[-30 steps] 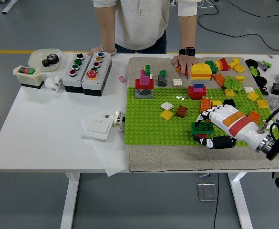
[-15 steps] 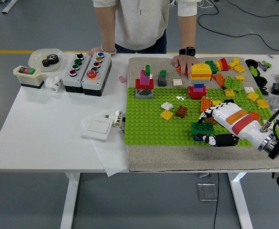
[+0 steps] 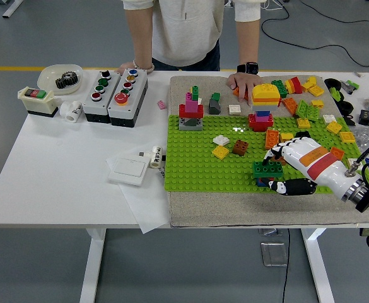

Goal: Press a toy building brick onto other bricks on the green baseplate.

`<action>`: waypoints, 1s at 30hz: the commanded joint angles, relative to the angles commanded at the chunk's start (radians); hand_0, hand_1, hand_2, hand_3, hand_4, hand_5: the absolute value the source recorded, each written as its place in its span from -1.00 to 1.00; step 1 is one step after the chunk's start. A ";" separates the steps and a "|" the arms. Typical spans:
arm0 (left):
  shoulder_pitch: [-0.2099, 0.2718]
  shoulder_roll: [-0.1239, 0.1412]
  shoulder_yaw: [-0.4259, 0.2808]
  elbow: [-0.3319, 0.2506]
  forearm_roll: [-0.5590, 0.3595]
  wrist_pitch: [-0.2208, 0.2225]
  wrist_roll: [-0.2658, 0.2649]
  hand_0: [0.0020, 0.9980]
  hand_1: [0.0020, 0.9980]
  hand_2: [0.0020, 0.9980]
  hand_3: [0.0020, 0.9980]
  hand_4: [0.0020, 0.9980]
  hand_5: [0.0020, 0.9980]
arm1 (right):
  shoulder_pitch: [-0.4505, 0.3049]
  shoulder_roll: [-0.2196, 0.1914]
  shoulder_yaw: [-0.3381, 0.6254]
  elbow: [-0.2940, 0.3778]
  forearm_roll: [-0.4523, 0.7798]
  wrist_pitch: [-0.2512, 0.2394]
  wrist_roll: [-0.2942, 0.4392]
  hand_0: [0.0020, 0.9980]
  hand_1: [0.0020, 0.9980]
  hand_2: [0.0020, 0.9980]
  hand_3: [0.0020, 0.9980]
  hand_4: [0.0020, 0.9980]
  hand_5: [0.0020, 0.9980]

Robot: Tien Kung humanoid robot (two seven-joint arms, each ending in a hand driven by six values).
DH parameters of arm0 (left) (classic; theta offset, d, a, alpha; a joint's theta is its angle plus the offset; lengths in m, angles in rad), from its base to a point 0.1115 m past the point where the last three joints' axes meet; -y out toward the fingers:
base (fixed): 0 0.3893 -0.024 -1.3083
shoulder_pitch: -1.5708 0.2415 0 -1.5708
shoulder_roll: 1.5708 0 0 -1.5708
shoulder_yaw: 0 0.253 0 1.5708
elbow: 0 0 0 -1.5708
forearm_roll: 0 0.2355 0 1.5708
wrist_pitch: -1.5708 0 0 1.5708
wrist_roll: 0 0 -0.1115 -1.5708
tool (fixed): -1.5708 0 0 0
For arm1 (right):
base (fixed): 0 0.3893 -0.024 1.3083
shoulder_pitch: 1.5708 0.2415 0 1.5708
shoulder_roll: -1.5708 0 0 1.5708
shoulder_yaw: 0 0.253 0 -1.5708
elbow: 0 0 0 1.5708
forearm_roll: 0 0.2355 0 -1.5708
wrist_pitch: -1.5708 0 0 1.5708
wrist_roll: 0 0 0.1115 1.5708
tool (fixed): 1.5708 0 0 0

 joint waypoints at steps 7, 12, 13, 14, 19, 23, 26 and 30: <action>-0.002 0.000 0.001 0.000 -0.002 0.000 -0.001 0.05 0.24 0.56 0.60 0.69 0.65 | -0.001 0.003 -0.001 -0.008 -0.002 0.001 -0.002 0.11 0.05 0.13 0.10 0.43 0.01; -0.002 0.000 0.001 0.000 -0.001 0.000 0.000 0.05 0.24 0.56 0.60 0.69 0.65 | -0.003 0.006 -0.002 -0.016 -0.004 0.001 -0.002 0.11 0.05 0.13 0.10 0.42 0.01; -0.002 0.000 0.001 0.000 -0.002 0.000 0.000 0.05 0.24 0.56 0.60 0.69 0.65 | -0.004 0.007 -0.003 -0.019 -0.004 0.001 -0.003 0.11 0.05 0.13 0.10 0.42 0.01; -0.002 0.000 0.001 0.000 -0.002 0.000 0.000 0.05 0.24 0.56 0.60 0.69 0.65 | -0.004 0.007 -0.003 -0.020 -0.004 0.001 -0.003 0.11 0.05 0.13 0.10 0.42 0.01; -0.002 0.000 -0.001 0.000 0.001 0.000 0.002 0.05 0.24 0.56 0.60 0.69 0.65 | -0.005 0.009 -0.001 -0.024 -0.004 -0.001 -0.003 0.11 0.04 0.13 0.10 0.42 0.00; -0.002 0.000 -0.001 0.000 0.000 0.000 0.002 0.05 0.24 0.56 0.60 0.69 0.65 | -0.006 0.010 -0.001 -0.028 -0.007 -0.001 -0.003 0.11 0.04 0.13 0.10 0.42 0.00; -0.003 0.000 0.001 -0.001 -0.002 0.000 0.000 0.05 0.24 0.56 0.60 0.69 0.65 | -0.007 0.011 0.000 -0.029 -0.007 -0.001 -0.003 0.11 0.04 0.13 0.10 0.42 0.00; -0.003 0.000 0.000 -0.001 -0.001 -0.001 0.001 0.05 0.24 0.56 0.60 0.69 0.65 | -0.008 0.011 0.002 -0.028 -0.008 -0.001 -0.002 0.11 0.04 0.13 0.10 0.42 -0.01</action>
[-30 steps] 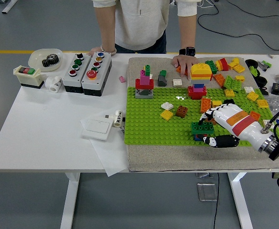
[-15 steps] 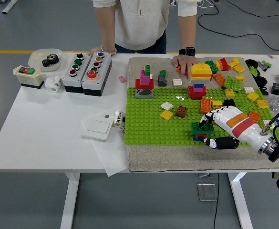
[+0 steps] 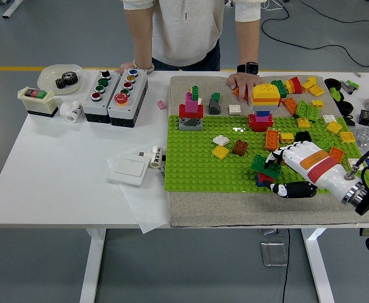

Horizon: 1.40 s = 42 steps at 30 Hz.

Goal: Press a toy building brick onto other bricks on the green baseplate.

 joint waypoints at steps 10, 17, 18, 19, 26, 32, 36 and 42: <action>0.004 -0.001 -0.005 0.001 0.005 0.000 0.003 0.05 0.24 0.56 0.60 0.69 0.65 | -0.005 0.000 -0.004 0.005 -0.001 0.000 0.004 0.11 0.04 0.13 0.10 0.42 -0.01; 0.008 -0.001 -0.011 0.001 0.016 0.000 0.006 0.05 0.24 0.56 0.60 0.68 0.64 | -0.006 -0.001 -0.006 0.011 0.000 -0.001 0.006 0.10 0.04 0.13 0.10 0.42 -0.02; 0.008 -0.001 -0.011 0.001 0.017 0.001 0.006 0.05 0.24 0.56 0.60 0.68 0.64 | -0.005 -0.001 -0.006 0.011 0.000 -0.001 0.006 0.10 0.04 0.13 0.10 0.42 -0.02; 0.008 -0.001 -0.011 0.001 0.017 0.001 0.006 0.05 0.24 0.56 0.60 0.68 0.64 | -0.006 -0.001 -0.006 0.010 0.000 -0.001 0.005 0.10 0.04 0.13 0.10 0.42 -0.02; 0.010 0.000 -0.015 0.001 0.025 0.000 0.008 0.05 0.24 0.56 0.60 0.68 0.65 | -0.007 0.000 -0.006 0.011 -0.001 -0.002 0.003 0.10 0.04 0.13 0.10 0.42 -0.02; 0.009 0.000 -0.014 0.001 0.025 0.000 0.008 0.05 0.24 0.56 0.60 0.68 0.65 | -0.008 -0.002 -0.006 0.014 -0.001 -0.002 0.002 0.10 0.04 0.13 0.10 0.42 -0.03; 0.008 -0.001 -0.012 0.001 0.021 0.000 0.007 0.05 0.24 0.56 0.60 0.69 0.65 | -0.008 -0.002 -0.006 0.015 0.000 -0.002 0.001 0.10 0.04 0.13 0.10 0.42 -0.03; 0.006 -0.001 -0.009 0.001 0.016 0.000 0.005 0.05 0.24 0.56 0.60 0.69 0.65 | -0.006 -0.003 -0.005 0.016 0.000 -0.002 0.001 0.10 0.03 0.13 0.10 0.42 -0.03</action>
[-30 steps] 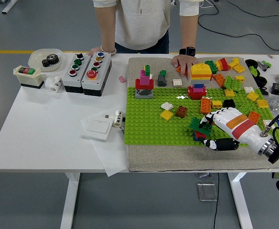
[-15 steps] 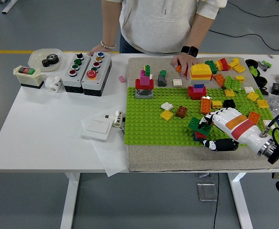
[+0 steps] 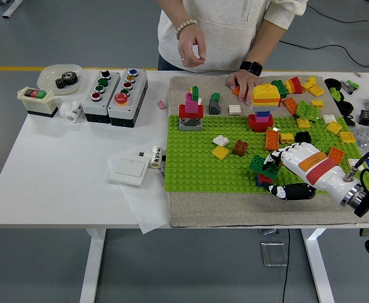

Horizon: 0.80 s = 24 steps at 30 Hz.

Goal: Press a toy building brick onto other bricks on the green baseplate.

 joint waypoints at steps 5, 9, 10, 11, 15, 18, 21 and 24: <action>-0.001 0.000 0.001 0.000 -0.003 0.000 -0.001 0.05 0.24 0.56 0.60 0.69 0.65 | 0.002 -0.001 0.002 0.001 0.001 -0.001 0.000 0.10 0.03 0.12 0.10 0.42 -0.03; -0.003 0.000 0.002 0.000 -0.003 0.000 -0.001 0.05 0.24 0.56 0.60 0.69 0.65 | 0.003 -0.002 0.004 0.002 0.001 -0.002 -0.001 0.10 0.03 0.12 0.10 0.42 -0.03; -0.003 0.000 0.002 0.000 -0.003 0.000 -0.001 0.05 0.24 0.56 0.60 0.69 0.65 | 0.003 -0.002 0.005 0.003 0.001 -0.002 -0.001 0.10 0.03 0.12 0.10 0.42 -0.03; -0.003 0.000 0.003 0.000 -0.004 -0.001 -0.002 0.05 0.24 0.56 0.60 0.69 0.66 | 0.003 -0.003 0.006 0.003 0.001 -0.002 -0.002 0.10 0.03 0.12 0.10 0.42 -0.04; -0.004 0.000 0.002 0.000 -0.003 -0.001 -0.002 0.05 0.24 0.56 0.60 0.69 0.66 | 0.003 -0.003 0.008 0.004 0.002 -0.003 -0.003 0.10 0.03 0.12 0.10 0.42 -0.04; -0.004 0.000 0.003 0.000 -0.004 -0.001 -0.002 0.05 0.24 0.56 0.60 0.69 0.66 | 0.002 -0.004 0.010 0.004 0.001 -0.004 -0.003 0.10 0.03 0.12 0.10 0.42 -0.04; -0.004 0.000 0.003 0.000 -0.004 -0.001 -0.001 0.05 0.24 0.56 0.60 0.69 0.66 | 0.001 -0.004 0.012 0.006 0.002 -0.005 -0.005 0.10 0.03 0.12 0.10 0.42 -0.04; -0.004 0.000 0.003 0.000 -0.004 -0.001 -0.002 0.05 0.24 0.56 0.60 0.69 0.66 | -0.006 -0.005 0.019 0.021 0.006 -0.007 -0.004 0.10 0.03 0.12 0.10 0.42 -0.04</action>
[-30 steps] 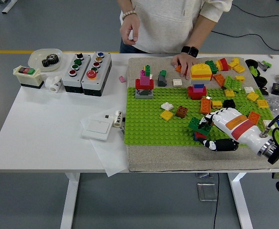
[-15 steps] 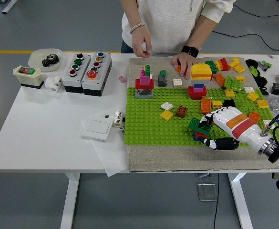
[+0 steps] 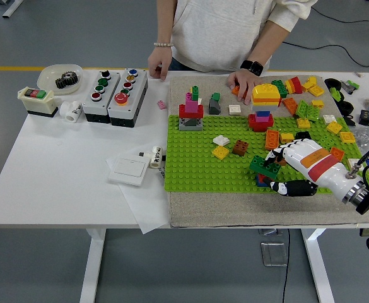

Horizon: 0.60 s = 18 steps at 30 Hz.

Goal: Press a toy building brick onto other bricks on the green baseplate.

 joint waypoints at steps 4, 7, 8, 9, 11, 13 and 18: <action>0.000 0.000 0.000 0.000 0.001 0.000 0.000 0.05 0.24 0.56 0.60 0.69 0.66 | -0.011 -0.003 0.006 0.023 0.001 -0.004 0.000 0.10 0.03 0.12 0.10 0.42 -0.04; 0.000 0.000 -0.001 0.000 0.002 -0.001 0.000 0.05 0.24 0.56 0.60 0.68 0.65 | -0.030 -0.008 0.012 0.060 -0.001 -0.009 0.003 0.10 0.03 0.12 0.10 0.42 -0.04; 0.000 0.000 -0.001 0.000 0.002 -0.001 0.000 0.05 0.24 0.56 0.60 0.68 0.65 | -0.036 -0.009 0.013 0.072 -0.002 -0.010 0.003 0.10 0.03 0.12 0.10 0.42 -0.04; 0.000 0.000 -0.001 0.000 0.002 -0.001 0.000 0.05 0.24 0.56 0.60 0.68 0.65 | -0.043 -0.011 0.014 0.085 -0.003 -0.011 0.003 0.10 0.03 0.12 0.10 0.42 -0.04; 0.000 0.001 0.000 0.000 0.002 -0.001 0.000 0.05 0.23 0.56 0.60 0.69 0.66 | -0.055 -0.013 0.014 0.107 -0.007 -0.012 0.002 0.07 0.03 0.12 0.09 0.42 -0.04; 0.000 0.001 0.000 0.000 0.001 -0.001 -0.001 0.05 0.23 0.56 0.60 0.69 0.66 | -0.064 -0.015 0.011 0.125 -0.011 -0.011 0.001 0.07 0.03 0.12 0.09 0.42 -0.04; 0.000 0.001 0.000 0.000 0.002 -0.002 0.000 0.05 0.24 0.56 0.60 0.69 0.66 | -0.080 -0.018 -0.001 0.151 -0.012 -0.009 0.000 0.04 0.03 0.12 0.09 0.42 -0.04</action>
